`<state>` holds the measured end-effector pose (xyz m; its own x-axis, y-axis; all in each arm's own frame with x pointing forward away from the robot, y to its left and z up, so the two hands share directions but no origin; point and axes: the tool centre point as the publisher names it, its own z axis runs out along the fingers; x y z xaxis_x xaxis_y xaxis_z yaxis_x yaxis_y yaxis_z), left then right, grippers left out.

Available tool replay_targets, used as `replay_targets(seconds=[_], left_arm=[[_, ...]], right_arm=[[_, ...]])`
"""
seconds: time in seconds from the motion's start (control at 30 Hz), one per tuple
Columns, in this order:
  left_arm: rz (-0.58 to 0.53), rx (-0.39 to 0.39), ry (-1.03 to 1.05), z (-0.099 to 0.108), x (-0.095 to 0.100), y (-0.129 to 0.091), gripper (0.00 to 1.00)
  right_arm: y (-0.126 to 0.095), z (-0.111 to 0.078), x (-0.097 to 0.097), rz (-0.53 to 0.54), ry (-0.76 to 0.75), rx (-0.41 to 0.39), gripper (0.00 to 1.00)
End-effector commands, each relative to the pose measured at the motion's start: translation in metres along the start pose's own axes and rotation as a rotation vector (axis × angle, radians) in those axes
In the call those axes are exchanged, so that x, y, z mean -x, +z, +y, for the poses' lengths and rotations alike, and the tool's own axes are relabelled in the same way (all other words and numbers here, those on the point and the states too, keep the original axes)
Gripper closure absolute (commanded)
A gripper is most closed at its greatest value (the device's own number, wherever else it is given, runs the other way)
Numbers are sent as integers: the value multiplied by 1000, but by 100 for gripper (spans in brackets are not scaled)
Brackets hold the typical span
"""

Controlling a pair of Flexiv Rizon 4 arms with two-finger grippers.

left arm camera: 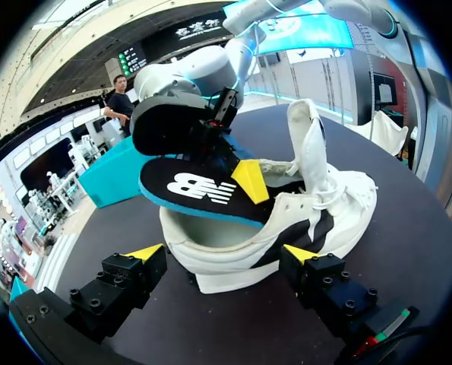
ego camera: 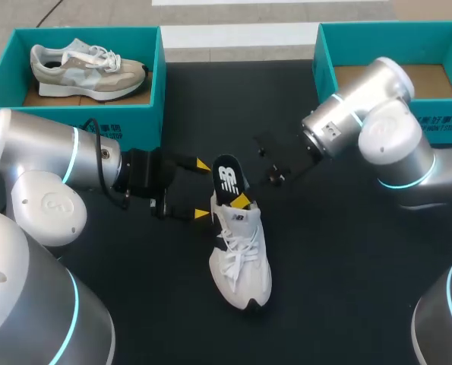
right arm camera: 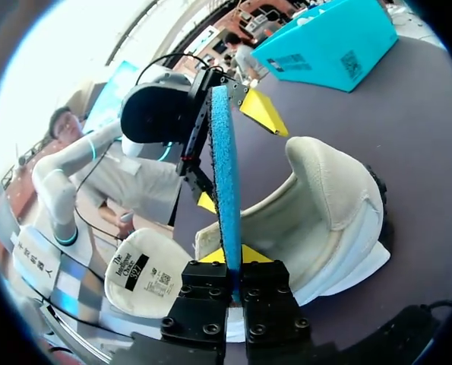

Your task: Take the shoe out of the shoebox, open the shoe tongue, remove and reinsert the insole, then place the shoe into the shoebox

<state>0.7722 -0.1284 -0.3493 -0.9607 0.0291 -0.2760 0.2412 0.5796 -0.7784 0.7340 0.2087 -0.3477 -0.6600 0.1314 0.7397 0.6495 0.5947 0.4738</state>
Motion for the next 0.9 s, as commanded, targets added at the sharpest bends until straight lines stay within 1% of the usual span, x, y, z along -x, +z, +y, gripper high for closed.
replay_targets(seconds=[0.03,0.33,0.53,0.63,0.67,0.7,0.9], left_arm=[[0,3,0,0,-1,0,0],[0,3,0,0,-1,0,0],[0,3,0,0,-1,0,0],[0,3,0,0,-1,0,0],[0,3,0,0,-1,0,0],[0,3,0,0,-1,0,0],[0,3,0,0,-1,0,0]], right_arm=[[-2,1,-2,-24,-6,10,85],[-16,19,6,-50,-51,5,88],[-18,25,11,-43,-66,-8,88],[-17,25,12,-35,-65,-16,88],[-16,24,13,-30,-59,-20,93],[-15,22,12,-27,-53,-24,100],[-9,8,7,-7,-5,-50,100]])
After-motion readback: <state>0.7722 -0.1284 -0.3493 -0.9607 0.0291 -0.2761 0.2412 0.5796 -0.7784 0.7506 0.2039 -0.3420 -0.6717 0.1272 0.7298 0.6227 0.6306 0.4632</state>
